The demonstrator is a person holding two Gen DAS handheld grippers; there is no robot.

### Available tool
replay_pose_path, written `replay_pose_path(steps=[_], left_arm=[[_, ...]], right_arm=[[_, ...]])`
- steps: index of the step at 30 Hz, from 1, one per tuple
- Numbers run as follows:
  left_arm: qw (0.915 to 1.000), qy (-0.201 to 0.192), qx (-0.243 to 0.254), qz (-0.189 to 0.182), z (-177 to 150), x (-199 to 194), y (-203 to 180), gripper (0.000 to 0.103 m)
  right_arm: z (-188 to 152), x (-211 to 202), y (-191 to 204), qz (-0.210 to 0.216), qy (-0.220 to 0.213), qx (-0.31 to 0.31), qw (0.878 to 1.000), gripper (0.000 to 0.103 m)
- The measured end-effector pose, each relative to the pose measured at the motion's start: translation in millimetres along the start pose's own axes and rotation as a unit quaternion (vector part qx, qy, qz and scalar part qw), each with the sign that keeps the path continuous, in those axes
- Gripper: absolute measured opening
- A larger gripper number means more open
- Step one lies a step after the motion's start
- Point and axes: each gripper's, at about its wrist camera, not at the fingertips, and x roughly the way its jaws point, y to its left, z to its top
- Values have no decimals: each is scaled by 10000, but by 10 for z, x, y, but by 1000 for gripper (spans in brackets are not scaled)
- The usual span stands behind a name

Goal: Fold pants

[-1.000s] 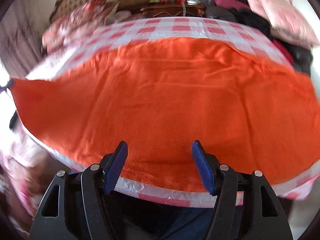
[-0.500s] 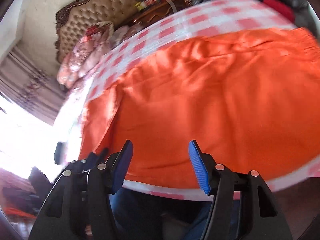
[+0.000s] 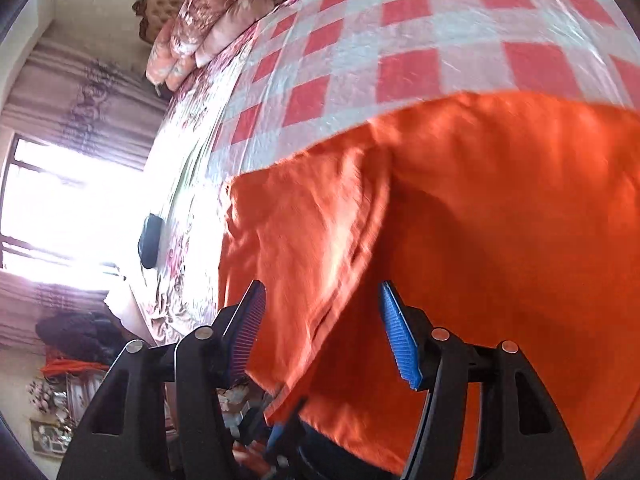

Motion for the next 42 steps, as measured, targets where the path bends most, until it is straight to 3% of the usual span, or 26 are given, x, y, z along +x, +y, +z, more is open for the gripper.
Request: replay_pose_path(steps=[3,5,6,7,8,14,21,27,37,42], left_arm=[[9999,-79,63,-20,7,-39,-34,9],[9999,-69,114,-51,3,-37,-66,9],[9998,-50,161,-59,-6,-25,-95,9],[9997,-21,242,-34,-16,-7,-133,9],[9995,13,328,1,-23,12,-166,9],[9970,25,774,56,16,56,-396,9],[9912,260,1299,-9,-52,242,-680,9],[9905,268,1352,0,-55,252,-702,9],[9891,267,1446,-74,-103,195,-720,9],[9914,236,1220,-408,-95,131,-686,17]], right_arm=[[147,132,63,-252,55,-91,9996,58],[258,223,85,-443,5,-195,9988,51],[293,249,87,-483,-70,-252,9985,35],[287,259,76,-515,-125,-311,9981,8],[290,243,65,-604,-262,-359,9972,6],[194,2,-74,-552,-859,-376,9941,6],[175,39,-305,-696,-744,-350,9942,6],[122,-45,-287,-708,-890,-452,9925,6],[62,36,-394,-972,-784,-459,9911,6],[17,45,-305,-1340,-842,-653,9852,6]])
